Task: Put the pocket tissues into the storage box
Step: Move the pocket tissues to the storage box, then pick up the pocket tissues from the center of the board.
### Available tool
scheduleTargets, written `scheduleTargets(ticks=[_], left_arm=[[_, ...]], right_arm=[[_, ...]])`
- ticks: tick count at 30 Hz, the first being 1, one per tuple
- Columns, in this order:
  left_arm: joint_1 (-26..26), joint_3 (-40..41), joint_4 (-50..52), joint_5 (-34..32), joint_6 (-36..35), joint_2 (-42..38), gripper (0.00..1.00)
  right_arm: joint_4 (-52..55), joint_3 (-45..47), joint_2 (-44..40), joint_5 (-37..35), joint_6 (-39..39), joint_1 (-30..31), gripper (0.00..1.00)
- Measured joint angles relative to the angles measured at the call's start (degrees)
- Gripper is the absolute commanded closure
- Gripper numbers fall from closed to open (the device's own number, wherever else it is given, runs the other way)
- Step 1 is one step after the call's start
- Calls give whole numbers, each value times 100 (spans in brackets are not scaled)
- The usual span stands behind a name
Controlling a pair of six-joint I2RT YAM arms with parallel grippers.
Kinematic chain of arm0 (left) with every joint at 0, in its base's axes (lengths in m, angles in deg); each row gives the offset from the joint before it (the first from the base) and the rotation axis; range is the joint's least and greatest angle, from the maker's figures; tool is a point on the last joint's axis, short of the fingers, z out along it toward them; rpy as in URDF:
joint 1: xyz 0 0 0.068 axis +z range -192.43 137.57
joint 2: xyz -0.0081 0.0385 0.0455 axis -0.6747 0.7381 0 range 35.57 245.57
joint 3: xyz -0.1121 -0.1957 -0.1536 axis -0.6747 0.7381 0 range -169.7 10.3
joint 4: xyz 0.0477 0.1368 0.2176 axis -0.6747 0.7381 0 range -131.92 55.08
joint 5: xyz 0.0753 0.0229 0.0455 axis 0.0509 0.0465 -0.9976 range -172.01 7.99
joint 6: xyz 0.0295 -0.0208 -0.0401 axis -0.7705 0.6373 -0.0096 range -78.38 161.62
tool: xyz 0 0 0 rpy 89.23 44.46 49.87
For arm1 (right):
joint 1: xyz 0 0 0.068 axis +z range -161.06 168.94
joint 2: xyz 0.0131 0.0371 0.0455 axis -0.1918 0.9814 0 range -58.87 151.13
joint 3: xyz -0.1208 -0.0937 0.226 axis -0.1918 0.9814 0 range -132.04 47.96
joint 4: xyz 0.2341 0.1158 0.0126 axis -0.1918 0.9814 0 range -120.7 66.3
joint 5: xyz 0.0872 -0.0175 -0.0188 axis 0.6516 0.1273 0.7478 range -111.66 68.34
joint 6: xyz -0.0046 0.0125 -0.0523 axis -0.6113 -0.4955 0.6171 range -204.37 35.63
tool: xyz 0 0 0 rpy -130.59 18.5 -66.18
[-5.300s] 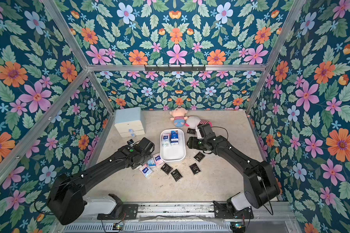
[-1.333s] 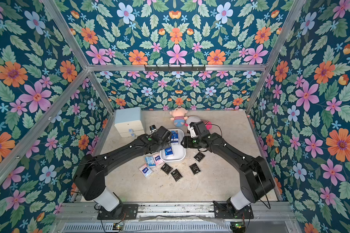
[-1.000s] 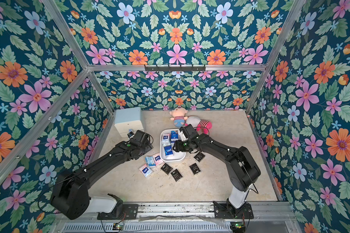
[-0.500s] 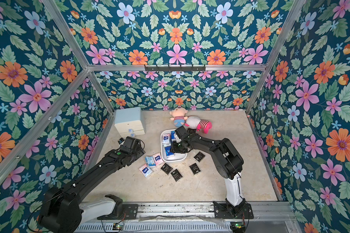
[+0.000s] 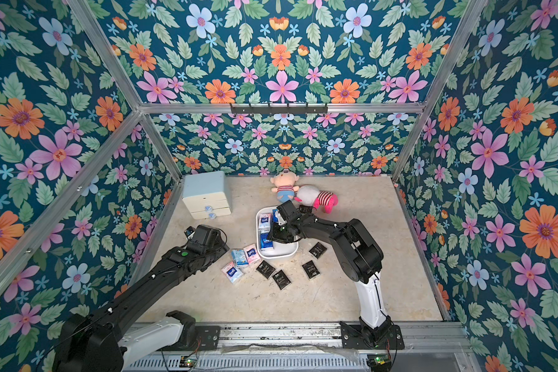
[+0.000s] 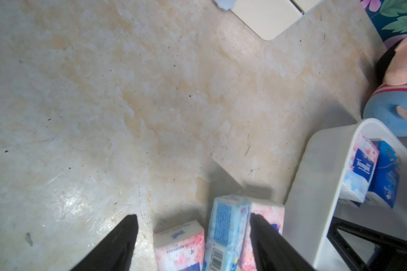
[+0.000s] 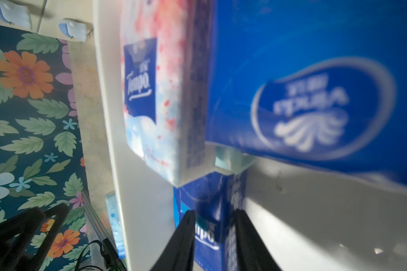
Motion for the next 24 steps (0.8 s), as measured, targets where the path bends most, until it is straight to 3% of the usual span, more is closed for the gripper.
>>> scheduleTargets(ticks=[4, 9, 24], left_arm=[[-11, 153, -68, 179, -7, 24, 17], [-127, 319, -286, 452, -33, 136, 18], [-225, 1060, -1816, 798, -50, 378, 33]], right_arm=[[-151, 68, -22, 92, -153, 0, 61], [-90, 151, -310, -28, -160, 0, 42], [426, 319, -1392, -651, 223, -57, 40]])
